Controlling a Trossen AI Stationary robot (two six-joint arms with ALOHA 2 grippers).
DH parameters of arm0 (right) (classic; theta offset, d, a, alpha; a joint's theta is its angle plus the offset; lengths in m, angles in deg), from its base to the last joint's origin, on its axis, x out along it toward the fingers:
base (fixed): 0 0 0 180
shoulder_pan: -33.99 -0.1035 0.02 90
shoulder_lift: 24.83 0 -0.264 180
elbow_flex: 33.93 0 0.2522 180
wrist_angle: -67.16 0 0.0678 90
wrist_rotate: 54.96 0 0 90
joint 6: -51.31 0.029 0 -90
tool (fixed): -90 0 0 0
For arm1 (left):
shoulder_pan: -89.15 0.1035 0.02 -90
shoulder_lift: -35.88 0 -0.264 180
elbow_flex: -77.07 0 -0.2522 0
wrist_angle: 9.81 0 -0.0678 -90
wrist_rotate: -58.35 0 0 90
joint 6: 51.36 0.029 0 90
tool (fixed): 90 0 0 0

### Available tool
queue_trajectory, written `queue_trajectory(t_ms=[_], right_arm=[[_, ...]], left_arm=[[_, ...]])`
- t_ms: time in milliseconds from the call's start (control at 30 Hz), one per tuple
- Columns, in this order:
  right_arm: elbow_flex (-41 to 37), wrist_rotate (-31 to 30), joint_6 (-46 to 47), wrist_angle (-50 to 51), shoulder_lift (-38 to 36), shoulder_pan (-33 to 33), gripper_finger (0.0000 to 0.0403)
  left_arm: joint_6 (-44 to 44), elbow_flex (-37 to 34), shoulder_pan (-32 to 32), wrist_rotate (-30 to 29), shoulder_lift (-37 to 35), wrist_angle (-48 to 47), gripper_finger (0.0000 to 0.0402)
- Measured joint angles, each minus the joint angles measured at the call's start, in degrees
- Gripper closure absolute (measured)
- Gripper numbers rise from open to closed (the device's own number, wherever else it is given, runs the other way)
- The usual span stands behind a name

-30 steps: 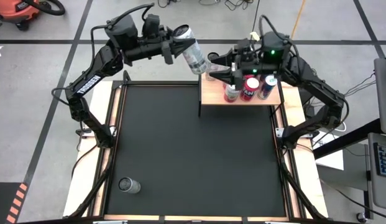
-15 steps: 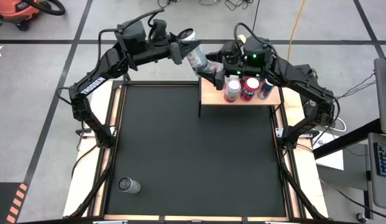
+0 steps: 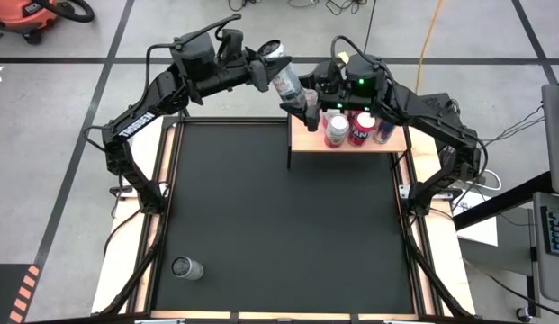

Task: Place canned beverage on shelf
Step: Put the top white yellow soda can on the shelf aligned with the other white yellow soda can

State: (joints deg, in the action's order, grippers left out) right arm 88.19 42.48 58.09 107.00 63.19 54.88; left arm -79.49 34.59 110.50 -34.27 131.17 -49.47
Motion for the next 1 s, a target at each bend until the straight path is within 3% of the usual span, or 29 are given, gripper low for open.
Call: queue_trajectory(t_ms=[133, 567, 767, 1000], right_arm=[[0.0, -0.05, 0.0, -0.58, 0.25, 0.0, 0.0036], [0.0, 0.17, -0.02, -0.58, 0.22, 0.02, 0.0174], [0.0, 0.72, 0.04, -0.56, 0.22, 0.05, 0.0176], [0.0, 7.83, 3.8, -1.39, 0.16, 1.15, 0.0174]], left_arm=[[0.02, 0.0, -0.02, -0.01, 0.0, -0.14, 0.0142], [0.13, 0.0, 0.04, 0.09, 0.0, -0.23, 0.0142], [0.33, 0.0, -0.03, 1.1, 0.0, -0.36, 0.0136], [0.36, 0.07, -0.05, 5.96, -0.73, 0.05, 0.0074]])
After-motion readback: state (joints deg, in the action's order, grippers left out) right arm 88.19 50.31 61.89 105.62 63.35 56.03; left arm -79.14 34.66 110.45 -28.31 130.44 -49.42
